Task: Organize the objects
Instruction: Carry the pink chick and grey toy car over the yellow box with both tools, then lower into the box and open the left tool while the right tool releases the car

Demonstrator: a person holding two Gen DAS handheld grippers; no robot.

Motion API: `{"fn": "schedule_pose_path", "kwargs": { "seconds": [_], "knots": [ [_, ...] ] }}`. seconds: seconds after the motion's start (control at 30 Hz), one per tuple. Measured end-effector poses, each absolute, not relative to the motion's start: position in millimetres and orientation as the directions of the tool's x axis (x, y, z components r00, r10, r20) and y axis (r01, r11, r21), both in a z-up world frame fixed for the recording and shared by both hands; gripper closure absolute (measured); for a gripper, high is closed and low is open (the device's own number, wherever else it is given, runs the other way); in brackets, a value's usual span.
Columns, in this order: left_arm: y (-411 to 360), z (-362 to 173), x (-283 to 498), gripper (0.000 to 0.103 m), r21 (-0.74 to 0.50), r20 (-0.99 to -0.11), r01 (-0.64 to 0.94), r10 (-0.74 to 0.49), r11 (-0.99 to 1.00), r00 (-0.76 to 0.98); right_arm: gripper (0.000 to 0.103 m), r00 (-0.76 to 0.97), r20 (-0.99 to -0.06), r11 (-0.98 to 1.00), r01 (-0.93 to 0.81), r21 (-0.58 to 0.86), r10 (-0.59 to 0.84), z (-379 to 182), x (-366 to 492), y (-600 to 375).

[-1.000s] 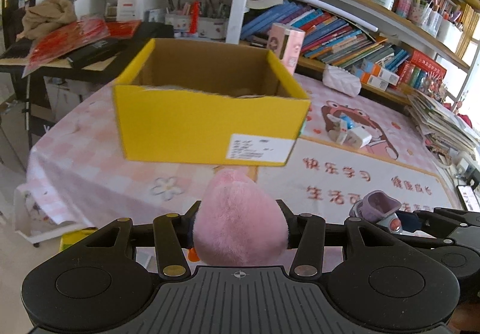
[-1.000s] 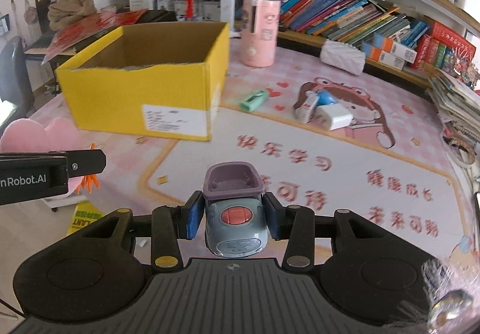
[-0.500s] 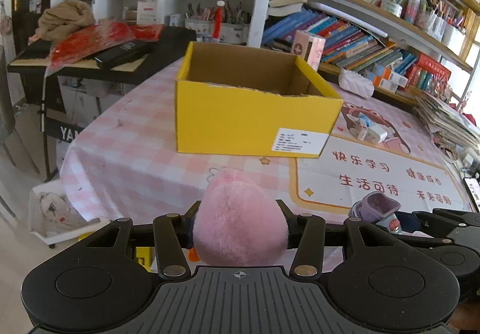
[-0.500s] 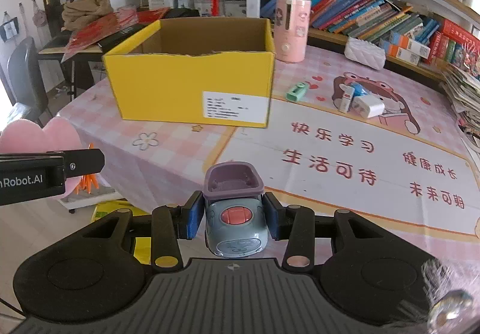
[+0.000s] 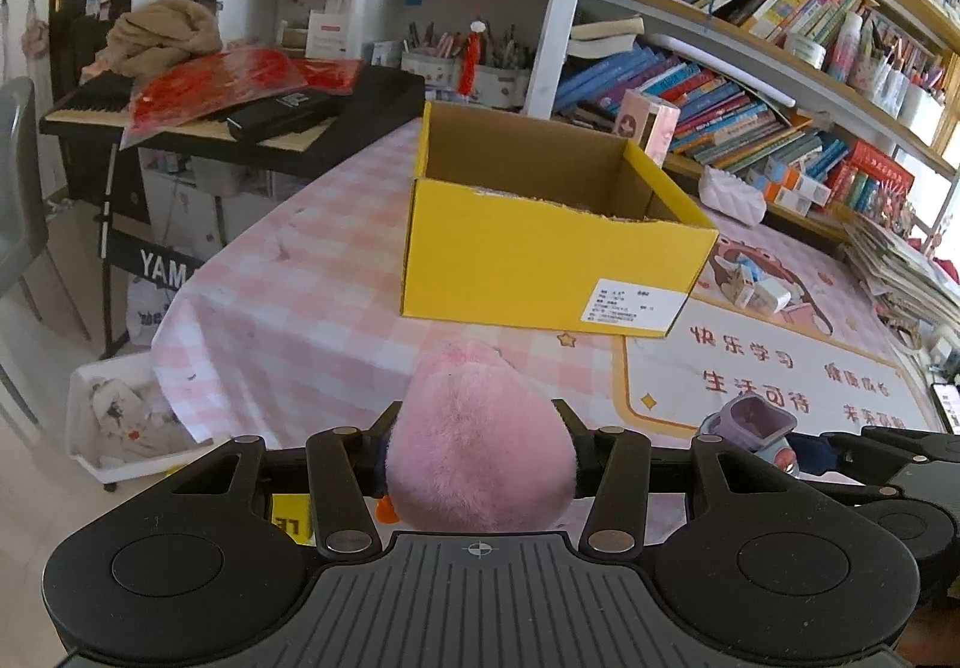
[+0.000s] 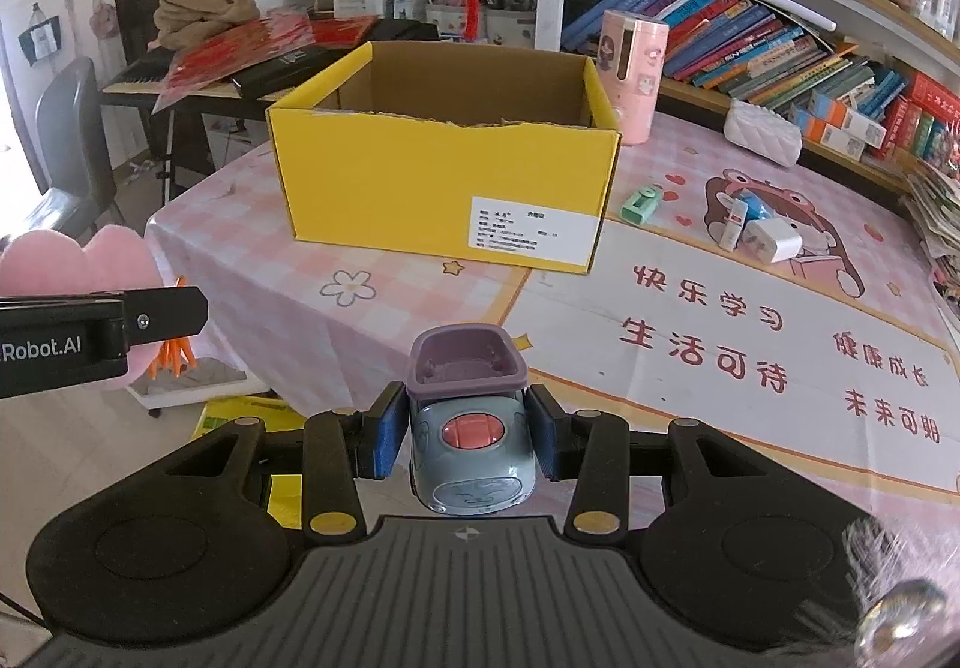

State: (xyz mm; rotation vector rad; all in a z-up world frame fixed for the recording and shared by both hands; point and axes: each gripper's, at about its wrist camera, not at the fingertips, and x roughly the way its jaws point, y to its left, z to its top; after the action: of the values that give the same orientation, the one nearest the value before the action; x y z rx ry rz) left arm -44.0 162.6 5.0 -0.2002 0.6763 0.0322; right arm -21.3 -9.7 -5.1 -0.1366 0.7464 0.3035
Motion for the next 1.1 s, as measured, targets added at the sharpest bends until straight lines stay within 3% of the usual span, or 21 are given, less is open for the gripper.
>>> {"fn": "schedule_pose_path", "kwargs": {
  "seconds": [0.33, 0.83, 1.1],
  "knots": [
    [165, 11, -36, 0.056, -0.180, -0.597, -0.102, -0.026, 0.978, 0.802, 0.063, 0.688, -0.686, 0.937, -0.347, -0.024, 0.237, -5, -14, -5],
    [162, 51, 43, 0.056, -0.141, -0.469, -0.084, 0.008, 0.986, 0.883, 0.063, 0.795, -0.538, 0.944, -0.330, 0.001, 0.279, 47, 71, -15],
    [151, 50, 94, 0.056, -0.119, -0.460, -0.097, 0.031, 0.988, 0.887, 0.063, 0.810, -0.502, 0.937, -0.349, 0.001, 0.302, 65, 132, -21]
  ]
}}
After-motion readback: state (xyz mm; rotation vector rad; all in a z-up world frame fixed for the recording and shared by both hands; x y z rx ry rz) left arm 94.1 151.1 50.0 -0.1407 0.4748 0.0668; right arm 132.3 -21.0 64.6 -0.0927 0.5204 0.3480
